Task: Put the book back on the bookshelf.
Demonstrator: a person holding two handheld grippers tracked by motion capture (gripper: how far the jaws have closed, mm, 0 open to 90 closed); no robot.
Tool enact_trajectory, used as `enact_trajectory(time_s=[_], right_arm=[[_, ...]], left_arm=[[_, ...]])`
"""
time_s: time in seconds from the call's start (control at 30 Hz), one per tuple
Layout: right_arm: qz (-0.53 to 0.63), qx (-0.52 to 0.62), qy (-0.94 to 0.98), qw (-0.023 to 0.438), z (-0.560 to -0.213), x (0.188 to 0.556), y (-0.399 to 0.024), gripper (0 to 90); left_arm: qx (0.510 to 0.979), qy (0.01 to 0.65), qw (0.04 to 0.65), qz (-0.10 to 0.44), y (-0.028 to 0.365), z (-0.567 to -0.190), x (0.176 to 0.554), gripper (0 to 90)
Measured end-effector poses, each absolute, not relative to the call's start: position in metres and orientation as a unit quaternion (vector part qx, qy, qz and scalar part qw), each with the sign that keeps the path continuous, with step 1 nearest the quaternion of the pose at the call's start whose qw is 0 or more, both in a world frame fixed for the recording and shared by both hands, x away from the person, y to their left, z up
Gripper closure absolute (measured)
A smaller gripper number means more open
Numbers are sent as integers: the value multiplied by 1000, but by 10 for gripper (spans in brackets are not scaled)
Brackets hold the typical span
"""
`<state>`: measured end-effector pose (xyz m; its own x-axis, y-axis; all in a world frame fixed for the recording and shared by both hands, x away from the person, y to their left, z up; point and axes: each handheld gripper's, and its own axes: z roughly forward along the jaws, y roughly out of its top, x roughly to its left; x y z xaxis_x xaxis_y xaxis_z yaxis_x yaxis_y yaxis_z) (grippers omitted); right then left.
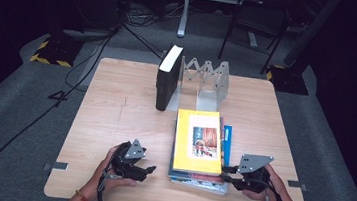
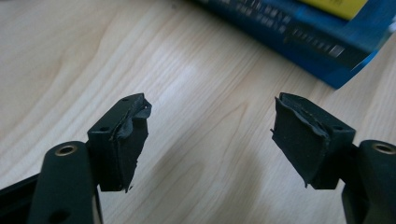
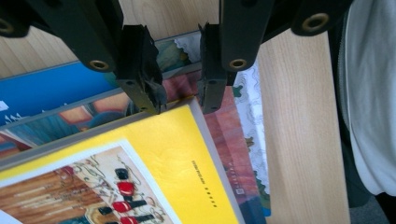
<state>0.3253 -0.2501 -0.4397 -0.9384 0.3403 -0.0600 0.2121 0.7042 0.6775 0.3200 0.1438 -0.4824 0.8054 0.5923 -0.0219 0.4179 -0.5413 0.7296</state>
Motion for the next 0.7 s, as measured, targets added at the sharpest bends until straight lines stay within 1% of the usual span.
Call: enact_trajectory(time_s=[0.1, 0.23, 0.3, 0.33, 0.37, 0.4, 0.47, 0.53, 0.63, 0.7], right_arm=[[349, 153, 920, 91, -439, 326, -249, 689], [337, 153, 925, 88, -437, 327, -243, 663], [341, 161, 923, 80, -437, 330, -242, 609], [343, 165, 922, 76, -438, 331, -241, 567], [345, 167, 921, 70, -438, 331, -240, 491], [350, 168, 919, 64, -437, 332, -239, 434], [358, 178, 915, 56, -436, 334, -236, 406], [368, 190, 909, 49, -434, 337, -234, 351], [385, 225, 895, 24, -432, 348, -232, 334], [392, 244, 887, 20, -431, 353, -232, 308]], left_arm=[[868, 280, 393, 115, 138, -476, 315, 270], [867, 272, 399, 122, 132, -469, 312, 263], [868, 273, 393, 134, 130, -468, 314, 263], [868, 276, 390, 138, 130, -468, 316, 265], [865, 279, 392, 140, 131, -468, 318, 267], [862, 283, 395, 143, 132, -468, 321, 268], [859, 290, 395, 151, 133, -468, 327, 279], [856, 295, 396, 154, 134, -469, 335, 279], [855, 295, 396, 157, 130, -469, 344, 282], [858, 290, 393, 157, 125, -469, 349, 278]])
